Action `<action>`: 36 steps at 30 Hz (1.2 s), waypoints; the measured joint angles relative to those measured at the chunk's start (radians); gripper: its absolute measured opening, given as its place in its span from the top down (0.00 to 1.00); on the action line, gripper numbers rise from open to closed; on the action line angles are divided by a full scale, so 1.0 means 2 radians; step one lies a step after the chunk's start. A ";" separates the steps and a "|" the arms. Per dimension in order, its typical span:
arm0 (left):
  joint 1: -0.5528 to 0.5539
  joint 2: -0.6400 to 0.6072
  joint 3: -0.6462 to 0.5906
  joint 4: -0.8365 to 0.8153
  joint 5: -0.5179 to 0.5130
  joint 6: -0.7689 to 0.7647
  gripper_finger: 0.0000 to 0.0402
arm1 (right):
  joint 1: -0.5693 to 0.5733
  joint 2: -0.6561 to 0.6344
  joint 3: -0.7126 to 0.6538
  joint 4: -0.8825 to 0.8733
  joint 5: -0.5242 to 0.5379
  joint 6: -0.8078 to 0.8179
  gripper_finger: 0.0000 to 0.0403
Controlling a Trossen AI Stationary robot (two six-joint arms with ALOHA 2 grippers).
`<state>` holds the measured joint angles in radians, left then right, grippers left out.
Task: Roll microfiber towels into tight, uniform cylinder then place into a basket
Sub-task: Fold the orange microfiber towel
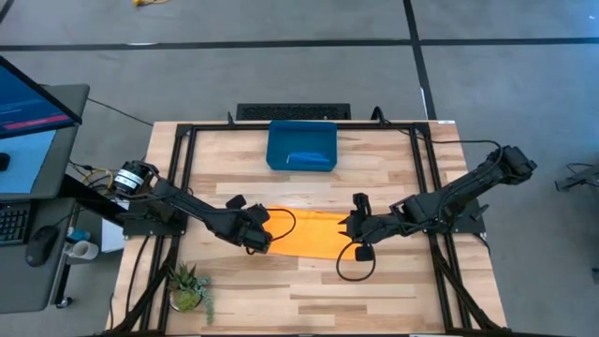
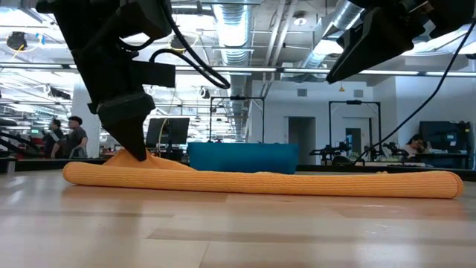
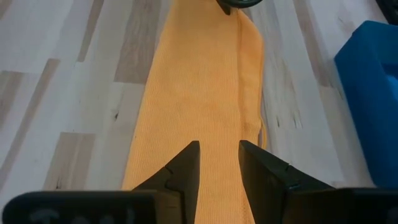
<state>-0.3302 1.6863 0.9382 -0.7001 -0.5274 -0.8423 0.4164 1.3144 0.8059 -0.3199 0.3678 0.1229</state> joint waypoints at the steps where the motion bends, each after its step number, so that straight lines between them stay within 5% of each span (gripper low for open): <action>1: 0.000 0.000 0.000 -0.006 -0.001 -0.001 0.78 | 0.000 0.000 0.000 0.000 0.000 0.000 0.67; 17: 0.000 0.000 0.000 -0.034 -0.017 -0.008 0.70 | 0.000 0.000 0.000 0.000 0.000 0.000 0.67; 36: 0.004 0.001 -0.009 0.009 -0.008 0.015 0.87 | 0.000 0.000 0.000 0.001 0.000 0.000 0.67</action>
<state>-0.3229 1.6878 0.9196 -0.6811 -0.5440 -0.8125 0.4164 1.3144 0.8059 -0.3183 0.3676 0.1226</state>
